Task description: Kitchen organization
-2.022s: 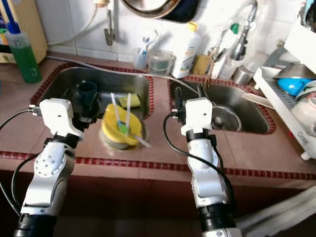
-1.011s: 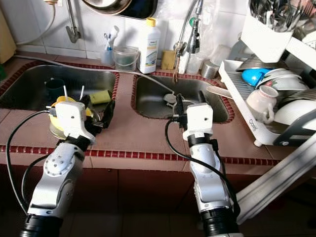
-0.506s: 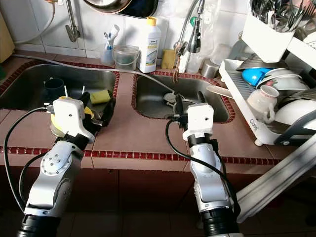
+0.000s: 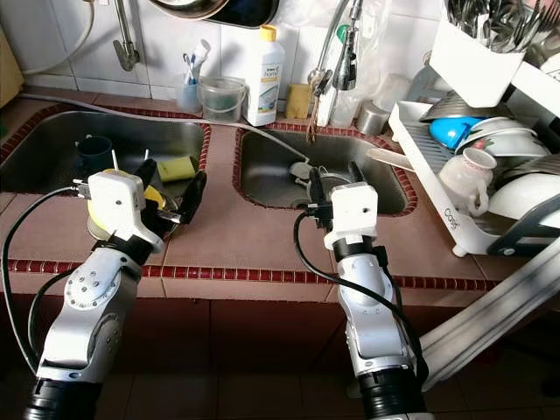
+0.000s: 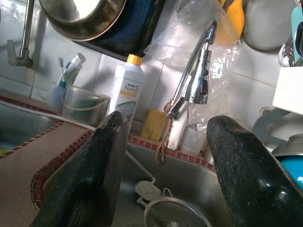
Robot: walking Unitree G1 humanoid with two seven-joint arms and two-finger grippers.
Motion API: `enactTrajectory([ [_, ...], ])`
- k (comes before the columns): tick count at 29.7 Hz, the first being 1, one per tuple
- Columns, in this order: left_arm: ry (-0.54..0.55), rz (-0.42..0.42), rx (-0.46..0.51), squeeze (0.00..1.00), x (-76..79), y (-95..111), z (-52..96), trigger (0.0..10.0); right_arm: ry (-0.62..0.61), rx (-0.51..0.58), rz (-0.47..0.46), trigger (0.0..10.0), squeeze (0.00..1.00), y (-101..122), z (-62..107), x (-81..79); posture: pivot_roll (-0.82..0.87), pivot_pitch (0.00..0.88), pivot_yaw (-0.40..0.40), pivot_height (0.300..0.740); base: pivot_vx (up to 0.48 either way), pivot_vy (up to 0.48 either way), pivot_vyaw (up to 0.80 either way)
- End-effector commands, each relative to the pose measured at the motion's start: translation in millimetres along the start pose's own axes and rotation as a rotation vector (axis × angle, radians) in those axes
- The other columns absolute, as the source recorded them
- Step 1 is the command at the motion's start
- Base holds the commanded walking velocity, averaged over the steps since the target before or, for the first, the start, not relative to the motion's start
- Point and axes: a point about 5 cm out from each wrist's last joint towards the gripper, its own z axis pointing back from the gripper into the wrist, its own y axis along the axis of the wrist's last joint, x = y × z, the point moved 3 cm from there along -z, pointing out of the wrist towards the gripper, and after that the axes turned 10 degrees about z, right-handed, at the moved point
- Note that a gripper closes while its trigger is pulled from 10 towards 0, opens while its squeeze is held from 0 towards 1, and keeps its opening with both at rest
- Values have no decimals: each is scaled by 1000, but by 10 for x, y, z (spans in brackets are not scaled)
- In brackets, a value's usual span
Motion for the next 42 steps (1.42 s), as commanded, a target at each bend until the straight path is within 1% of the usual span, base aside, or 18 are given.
enactTrajectory([
  [1, -21, 1, 28, 0, 47, 61, -24, 10000, -14, 19, 4, 10000, 0, 51, -12, 55, -150, 62, -113, 740, 0, 0, 0],
  [7, -12, 8, 28, 0, 34, 37, 27, 10000, -2, 25, 14, 10000, 0, 54, -9, 53, -152, 60, -116, 740, 0, 0, 0],
  [12, 0, 16, 37, 0, 8, 56, 39, 10000, 2, 22, 19, 10000, 0, 43, -6, 61, -149, 61, -117, 740, 0, 0, 0],
  [18, -1, 16, 51, 0, -8, 101, 24, 10000, 8, 25, 17, 10000, 0, 53, -11, 43, -147, 63, -115, 740, 349, 0, 0],
  [30, 1, 18, 49, 0, -3, 111, 17, 10000, 10, 22, 11, 10000, 0, 51, 8, 28, -146, 66, -112, 740, 348, 0, 0],
  [38, -7, 18, 73, 0, 21, 175, 12, 10000, 64, 51, -20, 10000, 0, 108, 23, -53, -146, 67, -114, 740, 0, 0, 0],
  [40, -9, -3, 80, 0, 24, 193, 13, 10000, 69, 52, -21, 10000, 0, 108, 36, -62, -145, 67, -115, 740, 0, 0, 0],
  [42, -12, 9, 85, 0, 30, 208, 12, 10000, 77, 60, -36, 10000, 0, 120, 43, -73, -145, 68, -117, 740, 0, 0, 0],
])
